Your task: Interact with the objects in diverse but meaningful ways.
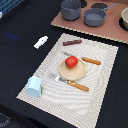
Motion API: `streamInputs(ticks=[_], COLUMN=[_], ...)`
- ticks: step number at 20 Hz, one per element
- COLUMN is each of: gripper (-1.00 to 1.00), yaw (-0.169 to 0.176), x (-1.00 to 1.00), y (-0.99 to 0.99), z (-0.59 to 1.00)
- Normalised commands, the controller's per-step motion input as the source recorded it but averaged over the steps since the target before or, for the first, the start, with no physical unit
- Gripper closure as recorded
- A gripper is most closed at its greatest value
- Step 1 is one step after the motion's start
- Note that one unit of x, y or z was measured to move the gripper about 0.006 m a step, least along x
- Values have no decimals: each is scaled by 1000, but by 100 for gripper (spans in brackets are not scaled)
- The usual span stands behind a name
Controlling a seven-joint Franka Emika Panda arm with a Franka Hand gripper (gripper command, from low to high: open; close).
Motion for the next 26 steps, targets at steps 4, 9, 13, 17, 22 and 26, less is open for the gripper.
streamInputs(ticks=[4,9,13,17,22,26], gripper=[-100,-100,-100,-100,-100,-100], yaw=[6,18,0,14,87,202], x=[116,700,910,861,636,208], y=[-16,-151,-11,-95,-135,-196], z=[-51,-196,-264,-285,-399,-327])
